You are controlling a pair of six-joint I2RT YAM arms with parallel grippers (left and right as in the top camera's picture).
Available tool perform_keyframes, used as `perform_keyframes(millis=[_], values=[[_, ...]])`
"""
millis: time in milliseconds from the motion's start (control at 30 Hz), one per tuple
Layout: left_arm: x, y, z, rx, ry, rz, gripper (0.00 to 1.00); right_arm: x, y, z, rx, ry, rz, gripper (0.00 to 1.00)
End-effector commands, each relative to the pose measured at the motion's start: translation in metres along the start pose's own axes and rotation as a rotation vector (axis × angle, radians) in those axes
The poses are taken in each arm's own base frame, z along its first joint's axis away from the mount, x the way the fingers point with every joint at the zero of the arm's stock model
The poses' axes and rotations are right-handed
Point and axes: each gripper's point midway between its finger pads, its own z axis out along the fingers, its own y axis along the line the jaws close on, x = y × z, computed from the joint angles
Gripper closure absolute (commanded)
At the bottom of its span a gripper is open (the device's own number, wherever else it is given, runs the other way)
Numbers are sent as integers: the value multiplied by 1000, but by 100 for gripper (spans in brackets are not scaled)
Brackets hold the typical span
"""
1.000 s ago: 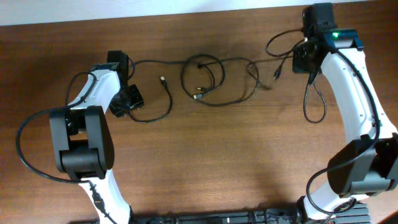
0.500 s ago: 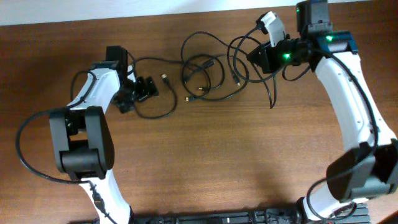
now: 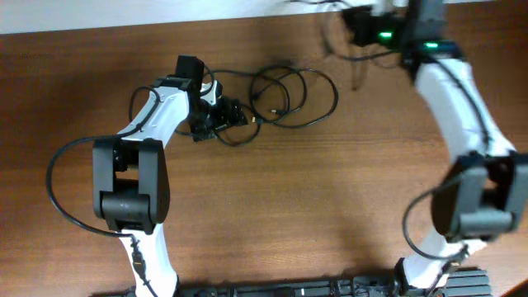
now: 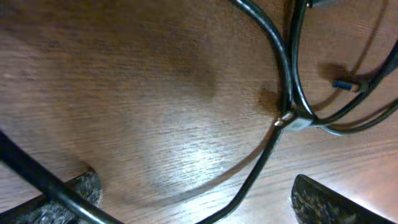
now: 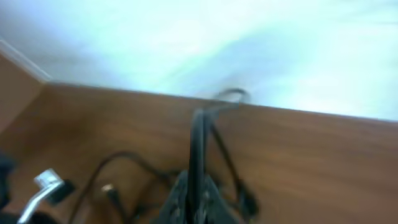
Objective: Untangle cables
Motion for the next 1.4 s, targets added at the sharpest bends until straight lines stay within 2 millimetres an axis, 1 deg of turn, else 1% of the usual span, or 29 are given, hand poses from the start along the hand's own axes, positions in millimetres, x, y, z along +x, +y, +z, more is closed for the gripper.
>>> perform_keyframes(millis=[0, 33, 67, 100, 167, 200, 233, 267, 300, 367, 467, 500, 567, 667, 700, 733, 767, 800, 833, 867, 900, 1000, 1067, 1100, 1133, 1200, 1233, 1300, 1367], values=[[6, 31, 15, -120, 20, -9, 1, -67, -54, -120, 217, -187, 7, 96], [6, 31, 16, -120, 22, -10, 1, -73, -75, -157, 288, -221, 30, 96], [6, 31, 16, -120, 21, -10, 1, -73, -88, -173, 325, -230, 49, 96], [6, 31, 16, -120, 21, -10, 1, -65, -109, -192, 378, -217, 77, 96], [6, 31, 16, -120, 22, -10, 1, -38, -159, -217, 536, -149, 98, 96], [6, 31, 16, -120, 21, -11, 1, -26, -191, -232, 672, -131, 134, 96], [6, 31, 16, -120, 21, -11, 1, -17, -213, -242, 771, -114, 153, 96], [6, 31, 16, -120, 22, -10, 1, -3, -242, -254, 905, -76, 156, 96], [6, 31, 16, -120, 21, -11, 1, 10, -268, -256, 986, -53, 175, 96], [6, 31, 16, -120, 21, -11, 1, 17, -295, -242, 995, -69, 170, 96], [6, 31, 16, -120, 21, -10, 1, 11, -325, -223, 994, -149, 121, 96], [6, 31, 16, -120, 21, -11, 1, 14, -333, -217, 993, -158, 116, 96], [6, 31, 16, -120, 21, -11, 1, 35, -354, -197, 974, -143, 129, 96], [6, 31, 16, -120, 22, -10, 1, 81, -388, -164, 958, -144, 244, 95], [6, 32, 16, -120, 21, -10, 1, 94, -394, -154, 947, -163, 321, 89], [6, 31, 16, -120, 21, -11, 1, 94, -393, -150, 938, -166, 326, 74], [6, 31, 16, -120, 21, -11, 1, 88, -389, -145, 929, -179, 314, 44], [6, 31, 16, -120, 22, -10, 1, 84, -384, -139, 918, -178, 304, 18], [6, 31, 16, -120, 21, -11, 1, 81, -377, -135, 908, -162, 307, 7], [6, 31, 16, -120, 22, -10, 1, 77, -363, -136, 898, -117, 325, 1], [6, 31, 16, -120, 21, -11, 1, 69, -348, -142, 892, -90, 336, 1], [6, 31, 16, -120, 21, -11, 1, 25, -311, -177, 900, -136, 309, 1], [6, 31, 16, -120, 21, -11, 1, -25, -275, -208, 903, -244, 242, 1], [6, 31, 16, -120, 22, -10, 1, -37, -264, -218, 899, -267, 228, 1], [6, 31, 16, -120, 21, -10, 1, -35, -253, -217, 867, -247, 236, 1], [6, 31, 16, -120, 21, -11, 1, 4, -191, -165, 489, -53, 342, 1], [6, 31, 16, -120, 21, -11, 1, 18, -168, -146, 398, 18, 378, 1], [6, 31, 16, -120, 21, -11, 1, 45, -124, -103, 312, 160, 392, 1], [6, 31, 16, -120, 21, -11, 1, 74, -71, -60, 241, 305, 362, 1]])
